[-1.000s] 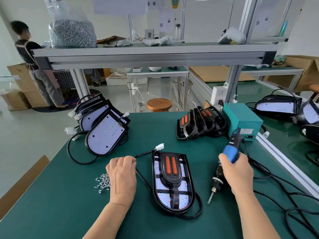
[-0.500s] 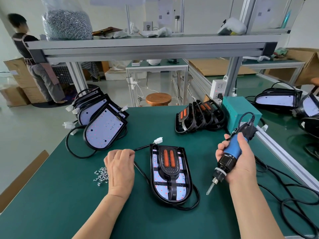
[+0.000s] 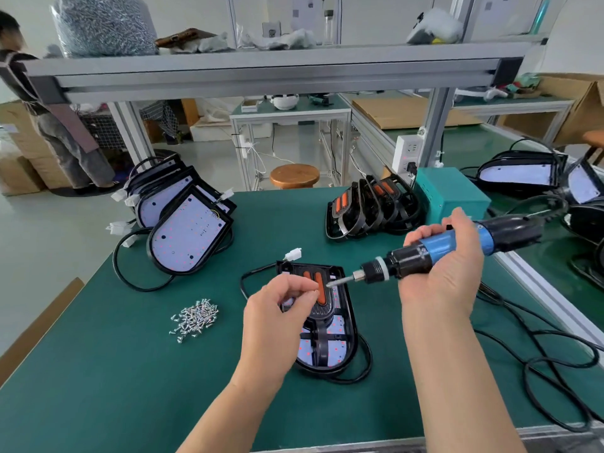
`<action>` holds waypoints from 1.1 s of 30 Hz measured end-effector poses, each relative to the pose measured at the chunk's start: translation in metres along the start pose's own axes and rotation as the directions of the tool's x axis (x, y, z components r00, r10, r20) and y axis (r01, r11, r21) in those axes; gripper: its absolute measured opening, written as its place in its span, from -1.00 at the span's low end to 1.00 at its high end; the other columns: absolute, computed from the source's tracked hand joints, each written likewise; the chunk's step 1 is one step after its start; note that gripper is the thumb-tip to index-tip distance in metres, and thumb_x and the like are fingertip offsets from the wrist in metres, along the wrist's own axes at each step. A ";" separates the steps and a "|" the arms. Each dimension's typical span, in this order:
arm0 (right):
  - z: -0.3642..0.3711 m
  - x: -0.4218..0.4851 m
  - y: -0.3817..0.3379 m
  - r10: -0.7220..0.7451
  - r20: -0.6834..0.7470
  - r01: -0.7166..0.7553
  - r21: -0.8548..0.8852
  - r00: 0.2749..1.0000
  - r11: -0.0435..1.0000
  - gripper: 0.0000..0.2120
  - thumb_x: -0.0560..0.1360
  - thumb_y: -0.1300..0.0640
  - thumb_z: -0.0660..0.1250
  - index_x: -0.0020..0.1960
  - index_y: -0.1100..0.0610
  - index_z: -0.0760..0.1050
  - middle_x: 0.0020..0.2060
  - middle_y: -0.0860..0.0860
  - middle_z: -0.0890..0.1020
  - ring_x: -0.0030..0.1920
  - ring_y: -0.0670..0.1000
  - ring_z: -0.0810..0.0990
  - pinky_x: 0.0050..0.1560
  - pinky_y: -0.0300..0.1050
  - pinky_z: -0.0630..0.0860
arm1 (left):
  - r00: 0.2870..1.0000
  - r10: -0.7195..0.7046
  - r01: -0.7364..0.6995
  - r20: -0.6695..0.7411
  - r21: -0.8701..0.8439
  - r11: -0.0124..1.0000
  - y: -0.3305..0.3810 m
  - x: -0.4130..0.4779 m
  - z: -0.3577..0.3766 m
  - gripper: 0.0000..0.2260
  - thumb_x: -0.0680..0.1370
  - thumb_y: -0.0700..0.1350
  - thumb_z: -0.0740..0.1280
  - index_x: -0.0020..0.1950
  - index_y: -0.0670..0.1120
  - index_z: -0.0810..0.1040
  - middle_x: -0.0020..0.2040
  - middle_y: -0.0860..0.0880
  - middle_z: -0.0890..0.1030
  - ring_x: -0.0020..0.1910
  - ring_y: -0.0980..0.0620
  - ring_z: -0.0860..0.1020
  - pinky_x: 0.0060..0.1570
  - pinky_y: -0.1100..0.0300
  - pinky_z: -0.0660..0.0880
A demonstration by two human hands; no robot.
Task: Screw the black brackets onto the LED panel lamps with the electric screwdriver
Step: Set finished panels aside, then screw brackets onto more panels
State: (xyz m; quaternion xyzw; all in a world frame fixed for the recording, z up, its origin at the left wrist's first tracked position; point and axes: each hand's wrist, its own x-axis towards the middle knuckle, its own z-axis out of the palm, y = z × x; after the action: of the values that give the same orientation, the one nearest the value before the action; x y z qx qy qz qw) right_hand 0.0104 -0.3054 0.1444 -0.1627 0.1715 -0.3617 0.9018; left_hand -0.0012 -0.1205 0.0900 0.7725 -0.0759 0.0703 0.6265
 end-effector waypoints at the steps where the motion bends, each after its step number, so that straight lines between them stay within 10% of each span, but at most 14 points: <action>1: 0.003 -0.002 0.000 -0.010 0.000 0.010 0.009 1.000 1.000 -0.82 0.54 0.16 0.45 -0.09 0.17 0.45 -0.42 -0.03 0.53 -0.41 -0.05 0.51 -0.29 -0.20 0.53 | 0.999 -0.033 0.034 0.009 -0.064 0.997 0.001 -0.001 0.002 -0.74 0.51 -0.27 0.46 -0.15 0.13 0.68 -0.23 0.09 0.70 -0.21 0.14 0.61 -0.15 0.34 0.51; 33: -0.003 -0.007 0.011 -0.044 -0.039 0.042 -0.065 0.998 0.997 -0.76 0.51 0.18 0.46 0.06 0.17 0.44 -0.39 -0.03 0.52 -0.40 -0.03 0.50 -0.32 -0.19 0.53 | 0.993 -0.119 0.111 -0.007 -0.305 0.946 0.003 -0.002 0.012 -0.74 0.49 -0.35 0.45 -0.17 0.03 0.71 -0.18 -0.05 0.72 -0.16 0.06 0.64 -0.08 0.31 0.57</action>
State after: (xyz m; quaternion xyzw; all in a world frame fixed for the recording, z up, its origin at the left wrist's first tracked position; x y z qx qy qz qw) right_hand 0.0115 -0.2933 0.1387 -0.1880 0.1976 -0.3785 0.8845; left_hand -0.0041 -0.1327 0.0903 0.6692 -0.0329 0.0309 0.7417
